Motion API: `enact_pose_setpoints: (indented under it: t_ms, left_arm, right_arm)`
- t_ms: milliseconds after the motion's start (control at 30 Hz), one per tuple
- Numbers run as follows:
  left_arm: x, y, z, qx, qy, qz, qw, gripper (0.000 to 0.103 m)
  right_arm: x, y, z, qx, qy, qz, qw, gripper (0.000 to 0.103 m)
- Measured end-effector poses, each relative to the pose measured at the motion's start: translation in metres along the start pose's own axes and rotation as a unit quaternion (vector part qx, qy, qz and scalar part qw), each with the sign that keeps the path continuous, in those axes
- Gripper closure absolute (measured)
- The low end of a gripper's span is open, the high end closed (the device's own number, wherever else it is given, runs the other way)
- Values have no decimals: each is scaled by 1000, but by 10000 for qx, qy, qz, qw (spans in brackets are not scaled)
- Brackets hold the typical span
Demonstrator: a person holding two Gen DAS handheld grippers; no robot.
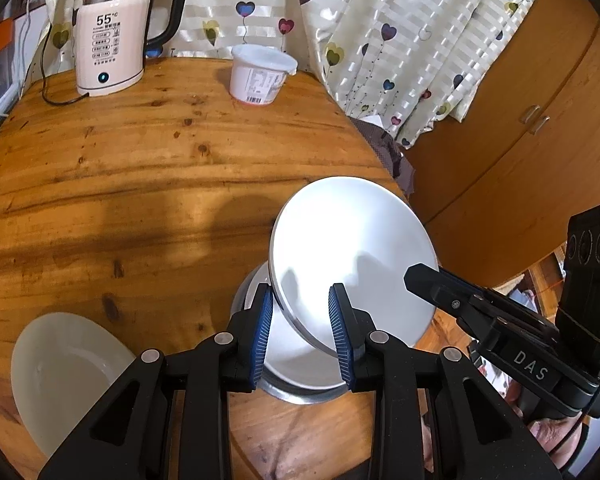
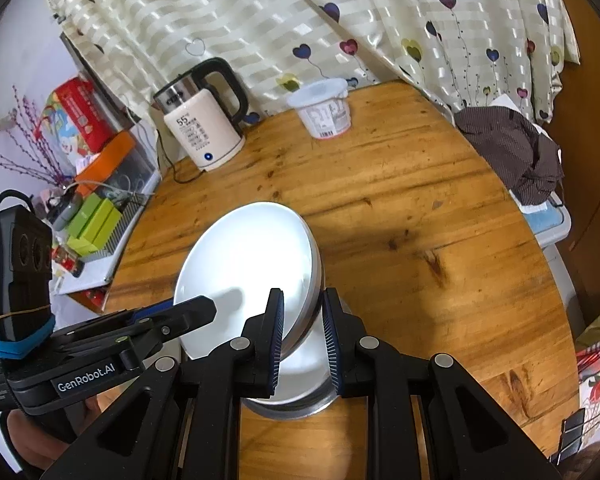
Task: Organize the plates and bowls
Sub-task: 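Lower the white bowl into the steel bowl stack with both grippers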
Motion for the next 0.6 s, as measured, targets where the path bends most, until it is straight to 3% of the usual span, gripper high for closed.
enact_pose_setpoints:
  t_ms: [600]
  left_arm:
    - [-8, 16, -22, -390, -207, 96, 9990, 73]
  right_arm:
    - [8, 21, -19, -399, 26, -46, 9992, 84]
Point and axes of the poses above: each gripper's, at about its wrist camera, not at the fingertips, and y roughly the way its jaws point, x to its right, z to its top, the point moved 4 cm from there along y, roughly the way its jaws point, and after that the axes turned 11 degrees about y, right-handed, at the moved point
